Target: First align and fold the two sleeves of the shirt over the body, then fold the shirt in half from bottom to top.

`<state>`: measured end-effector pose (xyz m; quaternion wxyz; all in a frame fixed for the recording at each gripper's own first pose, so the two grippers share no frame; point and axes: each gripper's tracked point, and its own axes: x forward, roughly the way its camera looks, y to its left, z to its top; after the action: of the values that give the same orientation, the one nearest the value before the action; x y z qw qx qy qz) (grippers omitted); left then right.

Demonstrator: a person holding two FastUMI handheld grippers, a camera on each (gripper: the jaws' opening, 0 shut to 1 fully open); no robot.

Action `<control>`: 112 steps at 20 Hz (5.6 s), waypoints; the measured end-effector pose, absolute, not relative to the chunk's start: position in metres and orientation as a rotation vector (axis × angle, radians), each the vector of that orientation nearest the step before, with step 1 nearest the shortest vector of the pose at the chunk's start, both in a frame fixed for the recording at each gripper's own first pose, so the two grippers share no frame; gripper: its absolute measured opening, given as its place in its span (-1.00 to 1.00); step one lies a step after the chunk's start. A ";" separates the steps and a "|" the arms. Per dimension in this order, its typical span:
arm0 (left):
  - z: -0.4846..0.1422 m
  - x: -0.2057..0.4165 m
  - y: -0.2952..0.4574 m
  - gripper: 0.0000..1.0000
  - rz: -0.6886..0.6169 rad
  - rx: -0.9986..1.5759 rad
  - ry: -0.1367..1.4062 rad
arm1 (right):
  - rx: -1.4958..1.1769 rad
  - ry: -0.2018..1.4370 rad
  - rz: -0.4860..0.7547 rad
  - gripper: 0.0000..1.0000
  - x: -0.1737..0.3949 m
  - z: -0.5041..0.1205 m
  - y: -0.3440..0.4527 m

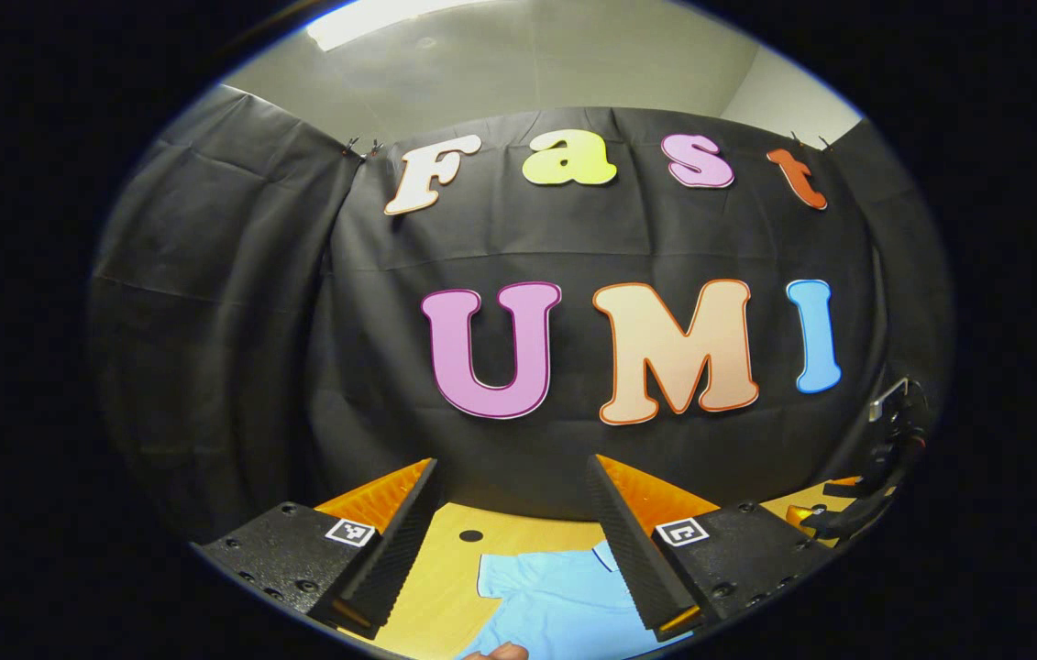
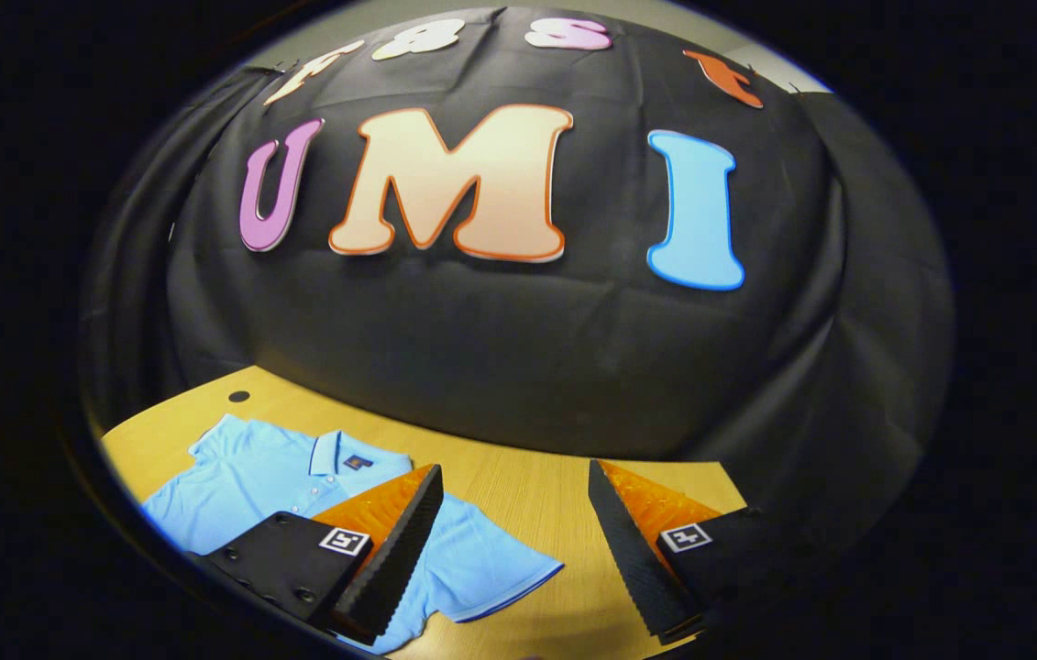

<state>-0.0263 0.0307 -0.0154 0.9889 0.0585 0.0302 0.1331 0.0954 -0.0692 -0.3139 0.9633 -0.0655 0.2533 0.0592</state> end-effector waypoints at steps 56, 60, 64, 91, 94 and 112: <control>-0.066 -0.036 0.145 0.89 0.277 0.117 0.173 | 0.071 0.867 0.134 -0.94 0.070 -0.458 0.112; -0.080 -0.027 0.152 0.89 0.251 0.108 0.195 | 0.096 0.912 0.141 -0.82 0.059 -0.464 0.123; -0.111 -0.009 0.148 0.90 0.201 0.046 0.243 | 0.084 0.852 0.170 0.57 0.060 -0.430 0.124; -0.418 0.118 0.156 0.91 -0.018 0.003 0.743 | -0.046 0.882 -0.101 0.98 -0.071 -0.341 0.040; -0.434 0.120 0.158 0.92 -0.001 -0.028 0.780 | -0.057 0.905 -0.094 0.98 -0.078 -0.345 0.044; -0.429 0.114 0.129 -1.00 0.000 -0.070 0.828 | 0.045 0.895 -0.011 0.98 -0.084 -0.348 0.067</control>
<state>0.1142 0.1290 -0.4293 0.9150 -0.0339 0.4020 0.0000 -0.0840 0.0666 -0.3478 0.9014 0.0219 0.4325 -0.0053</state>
